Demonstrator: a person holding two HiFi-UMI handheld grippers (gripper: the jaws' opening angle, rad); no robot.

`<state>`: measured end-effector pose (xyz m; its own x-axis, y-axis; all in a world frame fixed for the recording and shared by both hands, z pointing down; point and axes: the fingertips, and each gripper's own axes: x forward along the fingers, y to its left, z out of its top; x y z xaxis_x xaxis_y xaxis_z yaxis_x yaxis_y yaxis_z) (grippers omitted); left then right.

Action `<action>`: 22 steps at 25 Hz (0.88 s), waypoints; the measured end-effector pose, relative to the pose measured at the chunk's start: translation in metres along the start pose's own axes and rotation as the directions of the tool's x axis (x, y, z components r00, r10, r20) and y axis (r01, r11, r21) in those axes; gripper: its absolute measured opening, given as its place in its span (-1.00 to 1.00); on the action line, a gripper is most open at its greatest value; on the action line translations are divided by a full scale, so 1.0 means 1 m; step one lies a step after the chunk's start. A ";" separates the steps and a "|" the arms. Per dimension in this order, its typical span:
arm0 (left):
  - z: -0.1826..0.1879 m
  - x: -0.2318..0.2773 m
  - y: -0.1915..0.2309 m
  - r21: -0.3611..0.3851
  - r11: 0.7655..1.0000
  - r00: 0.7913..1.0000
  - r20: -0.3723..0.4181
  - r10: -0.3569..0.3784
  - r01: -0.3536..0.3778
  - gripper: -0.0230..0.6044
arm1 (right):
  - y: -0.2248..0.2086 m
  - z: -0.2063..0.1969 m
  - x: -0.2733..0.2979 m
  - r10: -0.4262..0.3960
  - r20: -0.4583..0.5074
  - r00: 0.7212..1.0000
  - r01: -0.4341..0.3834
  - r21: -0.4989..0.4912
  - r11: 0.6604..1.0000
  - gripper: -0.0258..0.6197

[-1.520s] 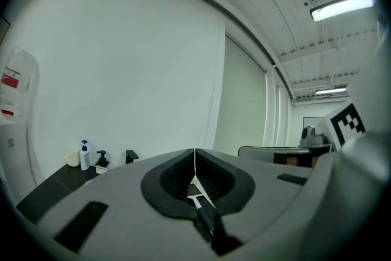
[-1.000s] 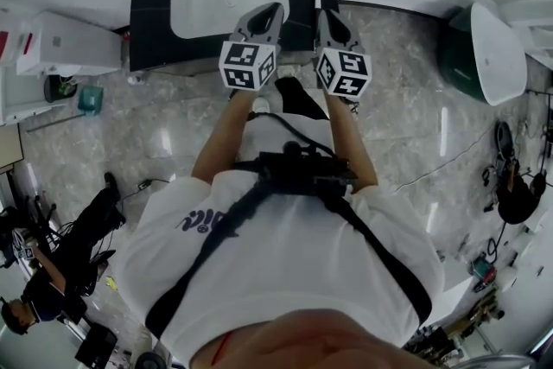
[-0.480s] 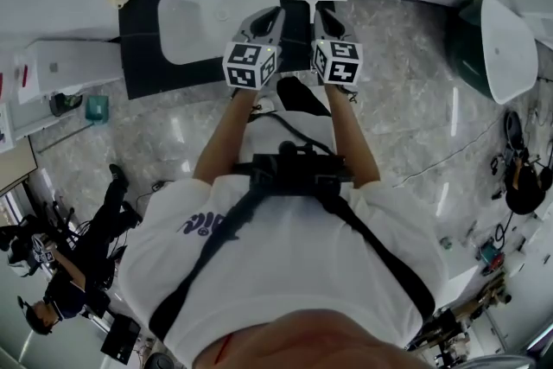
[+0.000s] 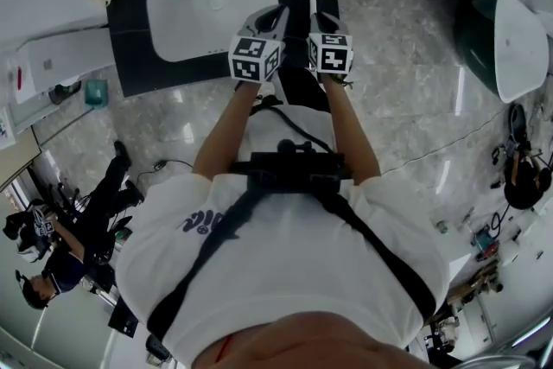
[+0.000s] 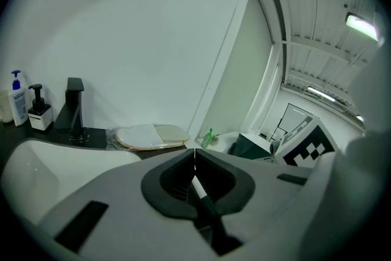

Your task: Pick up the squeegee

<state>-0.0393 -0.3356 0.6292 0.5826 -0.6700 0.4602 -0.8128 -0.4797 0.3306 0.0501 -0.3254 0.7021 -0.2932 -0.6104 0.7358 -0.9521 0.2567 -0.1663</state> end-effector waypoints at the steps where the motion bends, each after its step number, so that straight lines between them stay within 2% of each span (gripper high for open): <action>1: -0.004 0.003 0.002 -0.004 1.000 1.000 -0.011 0.002 -0.002 -0.89 | -0.001 -0.004 0.006 0.004 -0.014 1.000 -0.004 0.004 1.000 -0.89; 12: -0.027 0.028 0.019 -0.041 0.999 0.996 -0.090 0.026 -0.030 -0.89 | -0.015 -0.036 0.058 0.006 -0.114 0.993 -0.004 0.017 1.000 -0.49; 22: -0.032 0.038 0.033 -0.077 0.996 0.993 -0.109 0.045 -0.054 -0.89 | -0.026 -0.028 0.085 -0.058 -0.148 0.987 0.069 0.074 0.995 -0.49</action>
<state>-0.0438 -0.3589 0.6837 0.5420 -0.6254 0.5613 -0.8403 -0.3982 0.3678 0.0526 -0.3626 0.7874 -0.2214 -0.5064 0.8334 -0.9740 0.1575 -0.1631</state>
